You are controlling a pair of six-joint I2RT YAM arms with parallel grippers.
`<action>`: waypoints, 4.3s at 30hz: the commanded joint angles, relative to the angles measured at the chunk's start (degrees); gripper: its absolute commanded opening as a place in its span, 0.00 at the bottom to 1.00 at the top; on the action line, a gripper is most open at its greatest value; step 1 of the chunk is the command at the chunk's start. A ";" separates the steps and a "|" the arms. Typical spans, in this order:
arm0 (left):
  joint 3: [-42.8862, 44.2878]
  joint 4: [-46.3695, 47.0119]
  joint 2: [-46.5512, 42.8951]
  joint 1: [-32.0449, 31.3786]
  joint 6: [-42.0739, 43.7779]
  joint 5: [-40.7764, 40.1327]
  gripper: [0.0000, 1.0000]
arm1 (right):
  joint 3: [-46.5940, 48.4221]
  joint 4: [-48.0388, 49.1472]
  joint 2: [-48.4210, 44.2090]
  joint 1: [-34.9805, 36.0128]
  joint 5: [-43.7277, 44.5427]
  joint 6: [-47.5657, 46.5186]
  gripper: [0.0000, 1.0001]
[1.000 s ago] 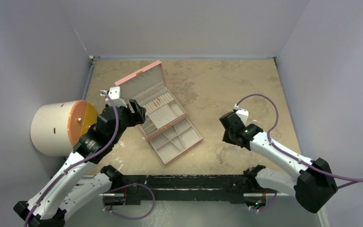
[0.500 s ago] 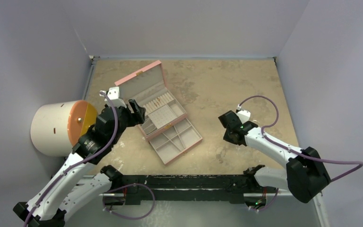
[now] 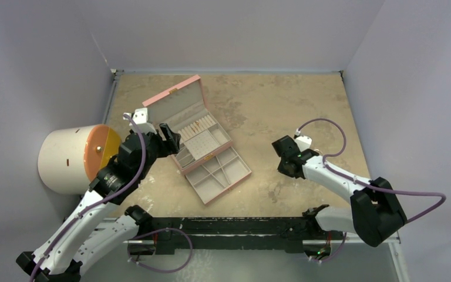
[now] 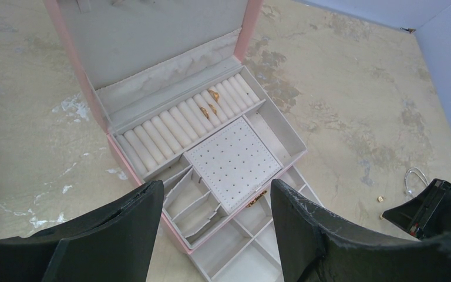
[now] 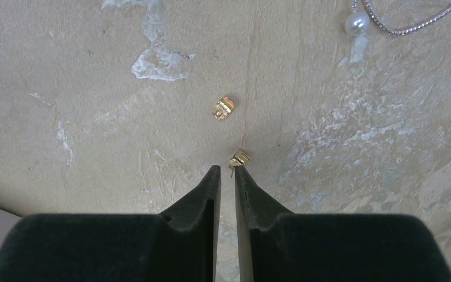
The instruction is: Organize the mixed jewelry
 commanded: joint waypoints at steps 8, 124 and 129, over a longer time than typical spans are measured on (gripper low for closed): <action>0.67 2.37 -0.38 0.27 0.66 0.22 0.67 | -1.42 1.15 0.56 -0.45 1.85 0.78 0.14; -15.99 56.30 -3.35 0.24 -34.24 51.76 0.07 | 7.96 96.83 -0.28 13.94 -73.85 -9.79 0.00; -15.96 56.30 -3.07 0.25 -34.11 51.76 0.00 | 7.75 95.52 -0.47 14.05 -73.79 -10.30 0.00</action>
